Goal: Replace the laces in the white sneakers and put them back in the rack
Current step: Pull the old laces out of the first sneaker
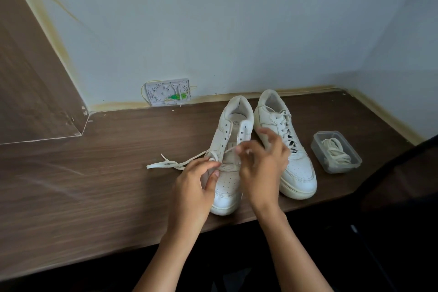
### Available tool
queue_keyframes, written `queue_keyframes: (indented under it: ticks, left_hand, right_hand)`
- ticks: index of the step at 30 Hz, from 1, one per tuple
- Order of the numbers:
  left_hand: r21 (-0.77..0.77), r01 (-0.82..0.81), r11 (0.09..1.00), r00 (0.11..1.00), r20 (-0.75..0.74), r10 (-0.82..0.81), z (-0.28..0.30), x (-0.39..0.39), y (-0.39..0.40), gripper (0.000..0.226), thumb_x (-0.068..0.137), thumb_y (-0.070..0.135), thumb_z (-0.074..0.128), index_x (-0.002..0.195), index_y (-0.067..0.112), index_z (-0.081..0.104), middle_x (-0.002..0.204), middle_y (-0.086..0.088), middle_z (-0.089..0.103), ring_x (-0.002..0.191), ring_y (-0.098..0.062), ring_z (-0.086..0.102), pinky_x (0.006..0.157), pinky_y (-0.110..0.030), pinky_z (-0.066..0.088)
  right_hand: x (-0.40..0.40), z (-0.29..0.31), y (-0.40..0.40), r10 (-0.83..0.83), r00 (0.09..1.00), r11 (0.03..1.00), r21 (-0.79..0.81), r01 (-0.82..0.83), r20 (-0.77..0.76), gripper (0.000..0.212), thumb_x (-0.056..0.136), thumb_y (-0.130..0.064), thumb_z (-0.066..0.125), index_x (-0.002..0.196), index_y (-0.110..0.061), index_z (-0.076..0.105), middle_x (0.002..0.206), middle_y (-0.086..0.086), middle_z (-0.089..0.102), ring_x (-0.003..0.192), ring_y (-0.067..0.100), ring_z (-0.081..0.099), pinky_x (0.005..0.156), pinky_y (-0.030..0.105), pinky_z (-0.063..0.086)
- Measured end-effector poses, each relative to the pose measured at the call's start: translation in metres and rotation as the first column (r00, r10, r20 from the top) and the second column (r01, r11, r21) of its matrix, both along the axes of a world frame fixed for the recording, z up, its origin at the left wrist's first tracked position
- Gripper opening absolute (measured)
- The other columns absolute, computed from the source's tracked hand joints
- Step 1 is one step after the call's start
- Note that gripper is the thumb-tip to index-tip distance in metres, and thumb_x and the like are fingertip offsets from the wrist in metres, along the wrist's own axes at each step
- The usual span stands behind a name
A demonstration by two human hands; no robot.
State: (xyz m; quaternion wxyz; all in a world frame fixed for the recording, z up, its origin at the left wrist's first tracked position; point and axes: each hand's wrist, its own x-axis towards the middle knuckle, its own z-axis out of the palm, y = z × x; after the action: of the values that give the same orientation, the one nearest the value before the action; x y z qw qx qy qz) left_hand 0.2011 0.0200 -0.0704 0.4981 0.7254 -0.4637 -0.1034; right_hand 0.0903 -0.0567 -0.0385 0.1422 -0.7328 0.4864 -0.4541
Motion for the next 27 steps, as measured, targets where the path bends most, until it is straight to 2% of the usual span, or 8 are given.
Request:
queue_keyframes:
  ticks: [3, 6, 10, 14, 17, 21, 24, 27]
  left_hand:
    - [-0.009, 0.003, 1.0, 1.0, -0.003, -0.003, -0.001, 0.0, 0.001, 0.02, 0.085, 0.015, 0.073, 0.099, 0.029, 0.075, 0.113, 0.015, 0.068, 0.108, 0.004, 0.058, 0.091, -0.005, 0.038]
    - [-0.018, -0.005, 1.0, 1.0, 0.004, 0.005, -0.001, 0.0, 0.0, 0.02, 0.085, 0.015, 0.073, 0.098, 0.03, 0.075, 0.111, 0.015, 0.068, 0.107, 0.003, 0.061, 0.092, -0.014, 0.044]
    - [-0.02, -0.006, 1.0, 1.0, -0.001, 0.006, -0.001, -0.001, 0.0, 0.02, 0.085, 0.015, 0.073, 0.098, 0.03, 0.075, 0.111, 0.014, 0.068, 0.107, 0.004, 0.06, 0.091, -0.008, 0.042]
    - [-0.004, 0.001, 1.0, 1.0, 0.009, -0.001, -0.001, 0.001, -0.001, 0.021, 0.085, 0.015, 0.073, 0.099, 0.03, 0.076, 0.112, 0.013, 0.068, 0.107, 0.001, 0.06, 0.092, -0.007, 0.039]
    - [-0.003, -0.005, 1.0, 1.0, 0.011, 0.005, -0.001, 0.001, -0.002, 0.02, 0.084, 0.013, 0.074, 0.099, 0.027, 0.076, 0.113, 0.011, 0.069, 0.107, 0.001, 0.06, 0.092, -0.002, 0.035]
    - [-0.003, -0.009, 1.0, 1.0, 0.009, 0.009, 0.001, 0.0, -0.001, 0.02, 0.084, 0.014, 0.074, 0.099, 0.026, 0.077, 0.111, 0.011, 0.069, 0.105, 0.001, 0.06, 0.09, 0.0, 0.034]
    - [-0.025, -0.002, 1.0, 1.0, 0.006, 0.002, 0.002, 0.0, 0.0, 0.02, 0.083, 0.012, 0.075, 0.098, 0.026, 0.077, 0.109, 0.012, 0.069, 0.104, 0.002, 0.059, 0.089, -0.006, 0.039]
    - [-0.025, 0.005, 1.0, 1.0, 0.0, -0.005, 0.001, 0.0, 0.001, 0.02, 0.085, 0.014, 0.074, 0.098, 0.028, 0.076, 0.11, 0.014, 0.069, 0.106, 0.004, 0.059, 0.091, -0.014, 0.044]
  right_hand:
    - [-0.019, 0.014, -0.014, -0.218, 0.876, 0.966, -0.031, 0.256, 0.43, 0.011, 0.094, -0.011, 0.059, 0.086, -0.016, 0.065, 0.117, -0.008, 0.039, 0.111, 0.022, 0.04, 0.098, 0.02, 0.035]
    - [-0.038, 0.015, -0.028, -0.314, 0.796, 0.928, -0.01, 0.372, 0.517, 0.013, 0.097, -0.018, 0.057, 0.092, -0.008, 0.064, 0.114, -0.005, 0.037, 0.113, 0.028, 0.044, 0.099, 0.047, 0.044]
    - [-0.03, 0.014, -0.018, -0.214, 0.923, 0.974, 0.0, 0.226, 0.32, 0.019, 0.093, -0.019, 0.064, 0.113, -0.02, 0.064, 0.127, 0.005, 0.04, 0.113, 0.015, 0.033, 0.103, 0.023, 0.032]
    - [-0.011, 0.004, -0.006, 0.126, 0.97, 0.992, 0.023, -0.124, -0.21, 0.015, 0.093, -0.034, 0.063, 0.106, -0.033, 0.071, 0.143, 0.003, 0.037, 0.127, 0.025, 0.025, 0.1, 0.039, 0.029]
    - [0.001, -0.011, 0.001, 0.173, 0.932, 0.985, 0.048, -0.166, -0.319, 0.014, 0.093, -0.032, 0.062, 0.104, -0.029, 0.071, 0.145, 0.007, 0.037, 0.129, 0.031, 0.027, 0.101, 0.05, 0.035]
    - [0.002, -0.012, -0.004, 0.154, 0.974, 0.988, 0.04, -0.149, -0.164, 0.004, 0.086, -0.023, 0.072, 0.087, -0.027, 0.073, 0.14, -0.002, 0.042, 0.127, 0.021, 0.026, 0.102, 0.043, 0.033]
    - [-0.003, -0.005, -0.006, 0.032, 0.993, 0.999, 0.023, -0.035, 0.111, 0.014, 0.087, -0.013, 0.068, 0.083, -0.026, 0.068, 0.13, -0.006, 0.04, 0.118, 0.012, 0.034, 0.098, 0.045, 0.041]
    - [-0.019, 0.011, -0.017, -0.162, 0.86, 0.981, -0.019, 0.195, 0.484, 0.015, 0.093, -0.004, 0.057, 0.085, -0.016, 0.06, 0.118, -0.001, 0.037, 0.108, 0.016, 0.045, 0.095, 0.043, 0.046]
